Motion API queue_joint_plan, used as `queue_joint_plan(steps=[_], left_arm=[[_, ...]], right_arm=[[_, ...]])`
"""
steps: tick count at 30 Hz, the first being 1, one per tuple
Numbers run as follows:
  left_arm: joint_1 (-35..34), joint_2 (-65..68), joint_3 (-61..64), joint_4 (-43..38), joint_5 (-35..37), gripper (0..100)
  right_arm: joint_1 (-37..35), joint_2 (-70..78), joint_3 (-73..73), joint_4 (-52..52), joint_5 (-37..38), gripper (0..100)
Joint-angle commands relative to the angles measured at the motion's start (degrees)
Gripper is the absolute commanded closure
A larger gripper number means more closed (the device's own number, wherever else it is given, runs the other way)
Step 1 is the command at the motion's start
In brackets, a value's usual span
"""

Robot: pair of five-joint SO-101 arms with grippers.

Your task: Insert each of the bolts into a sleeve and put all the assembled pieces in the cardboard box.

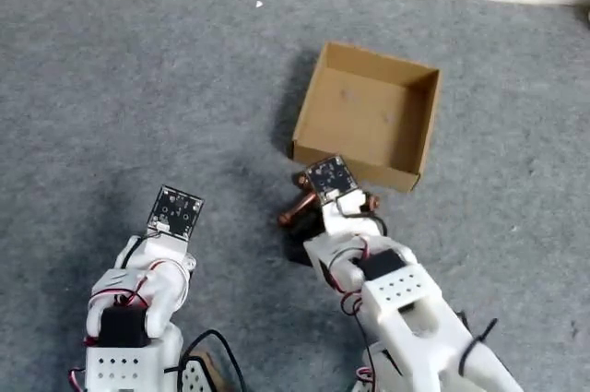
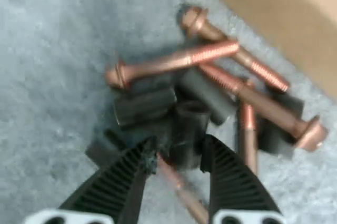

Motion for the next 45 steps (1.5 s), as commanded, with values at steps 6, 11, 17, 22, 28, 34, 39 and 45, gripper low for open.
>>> queue_joint_plan(steps=[6, 11, 17, 22, 28, 34, 39, 45], left_arm=[[-0.3, -0.4, -0.8, -1.3, -1.0, 99], [-0.3, -0.4, -0.8, -1.3, -1.0, 99], [-0.3, -0.4, -0.8, -1.2, -1.0, 99], [-0.3, -0.4, -0.8, -1.1, -1.0, 99], [-0.3, -0.4, -0.8, -1.1, -1.0, 99], [-0.3, -0.4, -0.8, -1.0, -1.0, 99], [-0.3, -0.4, -0.8, -1.0, -1.0, 99], [-0.3, -0.4, -0.8, -1.0, -1.0, 99]], right_arm=[[-0.7, 10.7, -8.4, -1.3, -0.5, 90.6], [0.3, 10.6, -8.7, 1.1, -0.4, 99.0], [8.7, 4.5, -21.2, 22.0, -0.3, 99.2], [12.4, -1.2, -25.8, 32.5, 5.0, 99.2], [26.4, -2.2, -25.5, 36.2, 13.6, 99.2], [36.6, 2.0, -19.6, 31.3, 21.6, 99.2], [37.6, 7.2, -14.0, 25.5, 24.2, 99.2], [37.3, 12.5, -13.7, 24.0, 23.8, 90.6]])
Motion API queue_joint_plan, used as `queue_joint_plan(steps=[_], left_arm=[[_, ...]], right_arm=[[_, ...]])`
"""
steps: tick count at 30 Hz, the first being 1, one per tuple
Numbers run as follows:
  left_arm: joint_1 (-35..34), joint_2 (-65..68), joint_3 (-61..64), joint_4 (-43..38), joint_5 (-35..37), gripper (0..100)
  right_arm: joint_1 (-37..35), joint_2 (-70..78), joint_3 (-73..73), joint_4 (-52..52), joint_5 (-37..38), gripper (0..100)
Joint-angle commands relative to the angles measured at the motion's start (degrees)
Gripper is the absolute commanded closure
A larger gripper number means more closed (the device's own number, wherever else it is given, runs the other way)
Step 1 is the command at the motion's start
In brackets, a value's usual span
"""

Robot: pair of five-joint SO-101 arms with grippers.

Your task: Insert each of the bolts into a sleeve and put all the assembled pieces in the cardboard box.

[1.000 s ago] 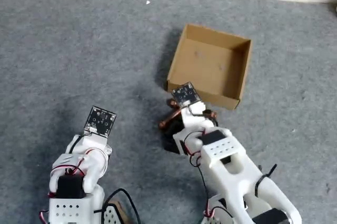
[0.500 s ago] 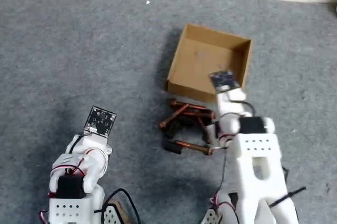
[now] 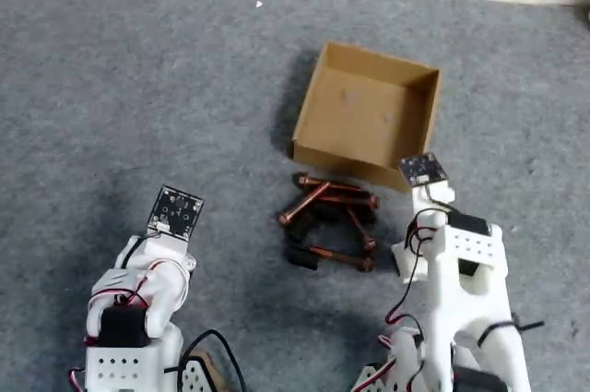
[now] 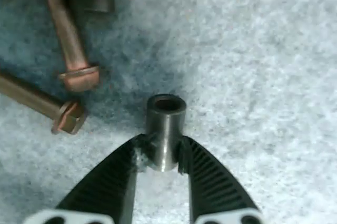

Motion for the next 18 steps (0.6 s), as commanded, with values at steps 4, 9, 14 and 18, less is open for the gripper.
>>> queue_joint_plan(steps=[4, 9, 14, 18], left_arm=[[-0.3, -0.4, -0.8, -1.0, -0.8, 99], [-0.3, -0.4, -0.8, -0.9, -0.8, 99], [-0.3, -0.4, -0.8, -0.9, -0.8, 99], [-0.3, -0.4, -0.8, -0.9, -0.8, 99]], right_arm=[[0.4, 1.5, 0.0, -2.7, 0.5, 89.7], [0.4, 2.2, 1.0, -9.7, 0.5, 90.7], [0.5, 1.6, 5.6, -14.0, 0.5, 97.2], [0.6, 1.5, 6.2, -13.9, 0.5, 99.1]])
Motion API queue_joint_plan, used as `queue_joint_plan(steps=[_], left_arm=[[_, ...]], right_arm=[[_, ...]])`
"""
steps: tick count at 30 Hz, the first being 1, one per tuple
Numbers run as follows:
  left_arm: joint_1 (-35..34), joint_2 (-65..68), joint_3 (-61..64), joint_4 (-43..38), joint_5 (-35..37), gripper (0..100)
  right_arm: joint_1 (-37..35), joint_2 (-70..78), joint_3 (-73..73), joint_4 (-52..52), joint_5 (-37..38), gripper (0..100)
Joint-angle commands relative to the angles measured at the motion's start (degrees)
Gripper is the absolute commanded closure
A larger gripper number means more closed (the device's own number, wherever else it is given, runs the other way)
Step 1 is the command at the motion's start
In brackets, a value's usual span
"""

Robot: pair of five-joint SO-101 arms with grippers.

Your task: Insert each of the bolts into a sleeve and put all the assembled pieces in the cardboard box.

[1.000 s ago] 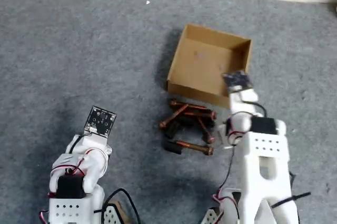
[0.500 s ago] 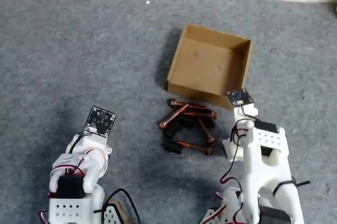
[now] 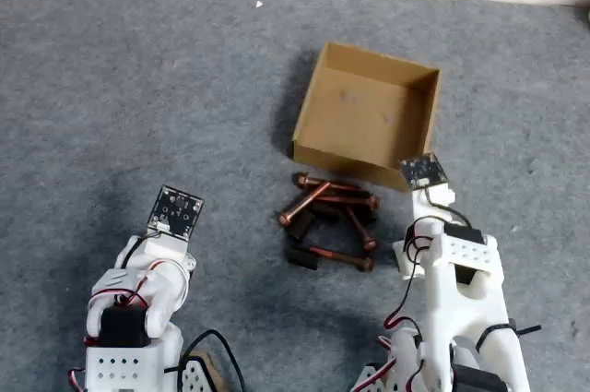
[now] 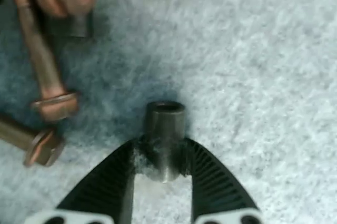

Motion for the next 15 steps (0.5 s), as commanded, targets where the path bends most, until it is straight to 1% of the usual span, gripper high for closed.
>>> queue_joint_plan(steps=[1, 4, 7, 12, 15], left_arm=[[-0.4, -0.4, -0.8, -0.9, -0.8, 99], [-0.6, -0.4, -1.4, -0.9, -0.9, 99], [-0.7, -0.4, -1.8, -1.3, -1.1, 99], [-0.3, -0.4, -4.5, -1.0, -8.8, 99], [-0.1, -0.3, -7.2, -1.3, -9.6, 99]], right_arm=[[0.4, 0.4, 0.7, -1.5, 0.4, 99.1], [0.5, 0.3, 0.1, 0.1, -3.4, 99.2], [0.2, 0.3, -3.9, 3.6, -6.5, 99.2], [0.1, 0.3, -10.3, 8.3, -11.5, 99.2], [0.0, 0.3, -12.4, 9.5, -14.6, 99.2]])
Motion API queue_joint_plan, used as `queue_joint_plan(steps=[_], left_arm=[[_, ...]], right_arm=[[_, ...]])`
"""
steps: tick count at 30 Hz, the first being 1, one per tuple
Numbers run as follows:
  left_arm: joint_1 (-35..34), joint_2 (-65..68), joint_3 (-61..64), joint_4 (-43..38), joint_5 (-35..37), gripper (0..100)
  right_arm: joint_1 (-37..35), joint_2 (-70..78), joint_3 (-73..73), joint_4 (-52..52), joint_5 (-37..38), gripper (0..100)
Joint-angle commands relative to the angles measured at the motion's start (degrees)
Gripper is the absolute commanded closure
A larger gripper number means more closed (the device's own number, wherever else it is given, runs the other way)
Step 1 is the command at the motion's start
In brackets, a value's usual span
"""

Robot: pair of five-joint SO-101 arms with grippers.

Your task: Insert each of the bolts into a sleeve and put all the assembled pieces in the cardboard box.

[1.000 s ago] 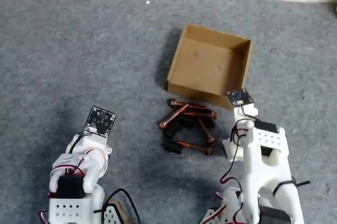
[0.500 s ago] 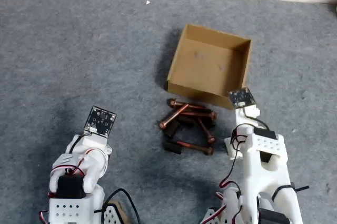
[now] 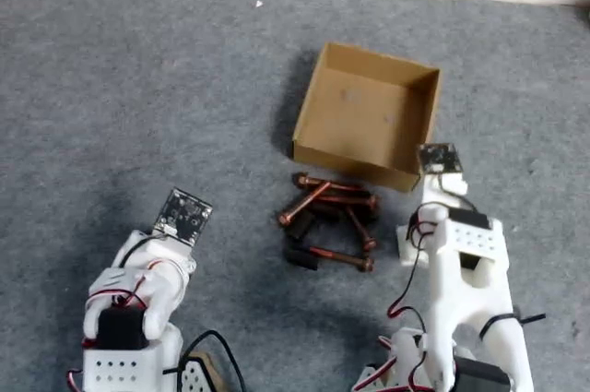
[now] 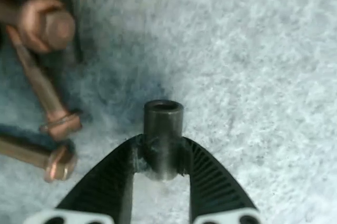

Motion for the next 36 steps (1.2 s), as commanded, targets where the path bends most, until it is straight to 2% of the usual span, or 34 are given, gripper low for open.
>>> queue_joint_plan(steps=[1, 7, 12, 21, 24, 26, 29, 32, 36], left_arm=[[0.4, -0.3, -6.9, -1.3, -2.1, 99], [10.3, -0.1, -13.1, -0.9, -2.1, 99], [16.2, 3.1, -15.8, -0.9, -1.9, 96], [28.9, 32.8, -32.7, -1.5, -1.9, 95], [32.0, 43.4, -37.4, -4.9, -1.9, 94], [33.2, 50.2, -39.3, -8.1, -1.9, 90], [34.8, 59.6, -41.6, -12.1, -1.9, 85], [37.4, 67.6, -43.6, -15.8, -1.9, 84], [41.4, 75.8, -46.8, -18.7, -2.0, 84]], right_arm=[[0.4, -0.6, -4.4, 1.6, -3.7, 99.2], [0.4, -2.4, -4.3, 1.4, -6.1, 99.2], [0.0, -14.9, -4.0, 1.8, -7.9, 99.2], [-1.8, -31.6, 2.3, 3.7, -12.4, 99.2], [-1.6, -34.9, 4.5, 2.8, -13.3, 99.2], [-1.4, -36.2, 6.9, 1.0, -13.3, 99.2], [1.8, -37.3, 10.1, -2.1, -13.3, 99.2], [5.7, -37.4, 11.9, -5.0, -13.4, 99.2], [7.4, -37.4, 12.4, -6.8, -15.4, 99.2]])
